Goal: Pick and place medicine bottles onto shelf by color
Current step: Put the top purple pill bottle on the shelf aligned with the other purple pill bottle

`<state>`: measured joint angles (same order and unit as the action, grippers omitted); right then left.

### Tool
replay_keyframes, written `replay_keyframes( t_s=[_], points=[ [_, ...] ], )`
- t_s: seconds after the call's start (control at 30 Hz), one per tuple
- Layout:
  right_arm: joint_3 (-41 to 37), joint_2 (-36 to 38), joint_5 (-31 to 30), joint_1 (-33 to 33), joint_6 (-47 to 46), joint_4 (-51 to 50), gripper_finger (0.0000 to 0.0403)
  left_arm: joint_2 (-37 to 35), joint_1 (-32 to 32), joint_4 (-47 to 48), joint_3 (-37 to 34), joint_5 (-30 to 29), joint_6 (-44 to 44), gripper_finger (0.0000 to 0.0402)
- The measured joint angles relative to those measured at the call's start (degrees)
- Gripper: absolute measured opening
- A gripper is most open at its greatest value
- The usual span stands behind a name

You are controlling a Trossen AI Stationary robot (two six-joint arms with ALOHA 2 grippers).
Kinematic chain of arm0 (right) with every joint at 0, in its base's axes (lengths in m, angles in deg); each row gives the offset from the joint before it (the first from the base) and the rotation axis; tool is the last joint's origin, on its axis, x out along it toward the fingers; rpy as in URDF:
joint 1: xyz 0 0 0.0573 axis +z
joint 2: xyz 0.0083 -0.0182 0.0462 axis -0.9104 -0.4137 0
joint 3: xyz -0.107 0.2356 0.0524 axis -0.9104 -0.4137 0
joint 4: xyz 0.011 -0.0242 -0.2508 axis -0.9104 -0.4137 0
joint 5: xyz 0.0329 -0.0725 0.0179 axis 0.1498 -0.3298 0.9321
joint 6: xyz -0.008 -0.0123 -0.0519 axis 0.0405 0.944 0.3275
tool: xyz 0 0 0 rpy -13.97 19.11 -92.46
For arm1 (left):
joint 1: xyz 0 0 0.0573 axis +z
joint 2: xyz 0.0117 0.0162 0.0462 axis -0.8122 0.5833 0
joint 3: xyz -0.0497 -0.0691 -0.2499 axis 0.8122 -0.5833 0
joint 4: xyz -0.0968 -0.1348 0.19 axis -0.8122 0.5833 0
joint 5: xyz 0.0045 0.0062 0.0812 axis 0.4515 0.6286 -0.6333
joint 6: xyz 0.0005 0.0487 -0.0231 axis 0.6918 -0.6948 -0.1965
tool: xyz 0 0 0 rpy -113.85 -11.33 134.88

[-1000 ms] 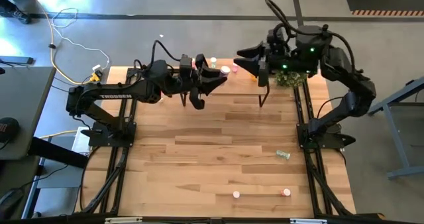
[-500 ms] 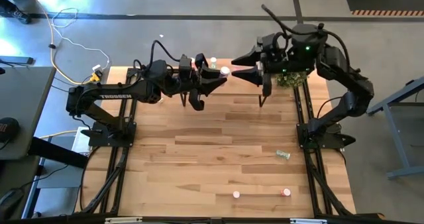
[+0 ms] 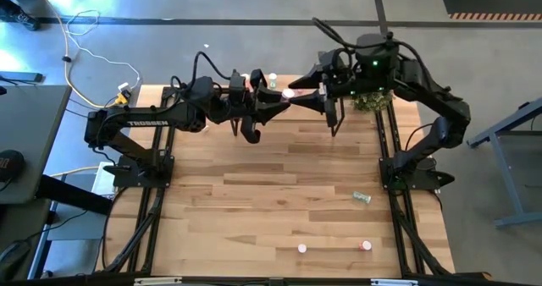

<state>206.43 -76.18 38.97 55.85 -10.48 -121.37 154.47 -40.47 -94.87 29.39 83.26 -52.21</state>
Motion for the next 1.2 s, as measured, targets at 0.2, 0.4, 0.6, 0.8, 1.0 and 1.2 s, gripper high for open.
replay_keyframes(
  t_s=[0.2, 0.4, 0.6, 0.8, 1.0, 1.2],
  points=[
    [0.0, -1.2, 0.1, 0.1, -0.1, 1.7, 0.0193, 0.0, 0.0, 0.4, 0.0, 0.1, -0.1, 0.0097],
    [0.0, -2.1, 0.1, 0.1, -1.5, 1.6, 0.0175, 0.0, 0.0, 1.1, 0.0, 0.3, -0.1, 0.0097],
    [0.1, -2.6, 0.3, 0.1, -1.5, 1.7, 0.0111, 0.1, 0.0, 1.7, 0.0, 0.2, 0.0, 0.0097],
    [0.1, -2.6, 0.1, 0.1, -1.5, 1.5, 0.0087, 0.1, 0.0, 1.7, 0.0, 0.1, 0.1, 0.0097],
    [0.1, -2.7, 0.0, 0.1, -2.9, 1.5, 0.0099, 0.1, 0.0, 1.8, 0.0, 0.2, 0.0, 0.0109],
    [0.0, -2.8, -1.8, 0.1, -4.4, 0.9, 0.0093, 0.1, 0.0, 4.0, 0.0, 0.1, -4.2, 0.0151]
  ],
)
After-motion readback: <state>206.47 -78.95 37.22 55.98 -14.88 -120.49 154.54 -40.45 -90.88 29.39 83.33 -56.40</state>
